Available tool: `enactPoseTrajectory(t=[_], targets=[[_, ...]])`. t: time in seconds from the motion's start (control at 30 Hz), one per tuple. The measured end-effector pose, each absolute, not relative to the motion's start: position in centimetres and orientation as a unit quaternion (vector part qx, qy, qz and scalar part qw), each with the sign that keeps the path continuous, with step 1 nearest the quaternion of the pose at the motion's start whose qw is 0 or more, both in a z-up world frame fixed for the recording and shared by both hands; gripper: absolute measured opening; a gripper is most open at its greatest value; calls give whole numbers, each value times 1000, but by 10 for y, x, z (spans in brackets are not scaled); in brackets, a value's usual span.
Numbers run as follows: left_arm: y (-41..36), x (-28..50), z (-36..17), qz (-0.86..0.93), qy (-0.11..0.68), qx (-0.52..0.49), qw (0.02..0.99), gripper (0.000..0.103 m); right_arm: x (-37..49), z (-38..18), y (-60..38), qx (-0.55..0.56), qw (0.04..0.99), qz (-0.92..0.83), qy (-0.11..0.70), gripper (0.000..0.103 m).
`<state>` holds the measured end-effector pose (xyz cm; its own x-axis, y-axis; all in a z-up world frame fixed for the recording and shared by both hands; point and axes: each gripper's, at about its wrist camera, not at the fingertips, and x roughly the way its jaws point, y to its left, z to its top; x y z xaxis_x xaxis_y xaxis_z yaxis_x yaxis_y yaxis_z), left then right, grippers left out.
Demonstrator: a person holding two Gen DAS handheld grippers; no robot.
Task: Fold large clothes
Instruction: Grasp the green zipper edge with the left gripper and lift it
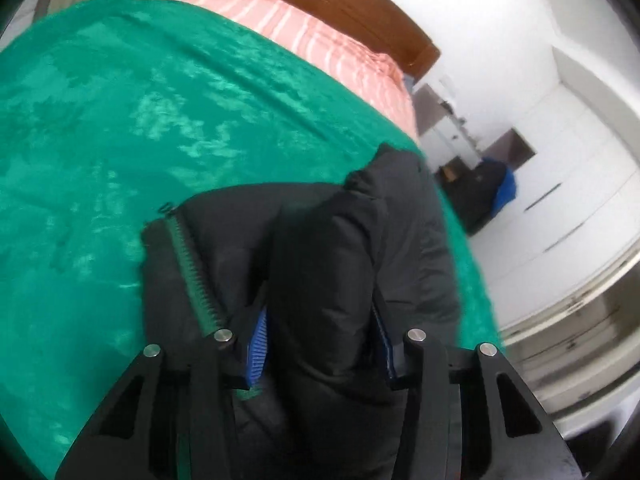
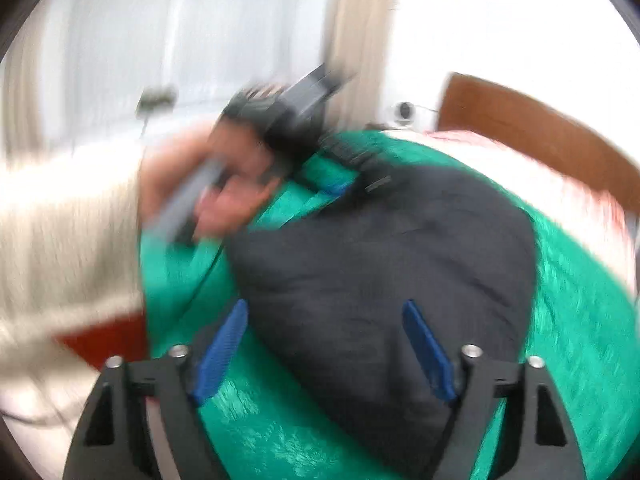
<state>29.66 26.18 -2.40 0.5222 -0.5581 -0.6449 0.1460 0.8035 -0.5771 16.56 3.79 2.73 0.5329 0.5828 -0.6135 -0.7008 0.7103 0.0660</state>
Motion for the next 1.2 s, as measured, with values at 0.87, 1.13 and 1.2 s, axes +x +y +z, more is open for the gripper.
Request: enactPoseTrajectory(t=[0.87, 1.13, 1.2], targets=[[272, 331, -89, -187, 488, -248, 816, 46, 400, -70, 49, 51, 860, 176, 477, 102], [272, 341, -77, -190, 512, -209, 811, 50, 236, -25, 111, -91, 876, 306, 361, 102], [272, 342, -74, -180, 520, -188, 814, 51, 228, -57, 131, -120, 870, 291, 379, 103]])
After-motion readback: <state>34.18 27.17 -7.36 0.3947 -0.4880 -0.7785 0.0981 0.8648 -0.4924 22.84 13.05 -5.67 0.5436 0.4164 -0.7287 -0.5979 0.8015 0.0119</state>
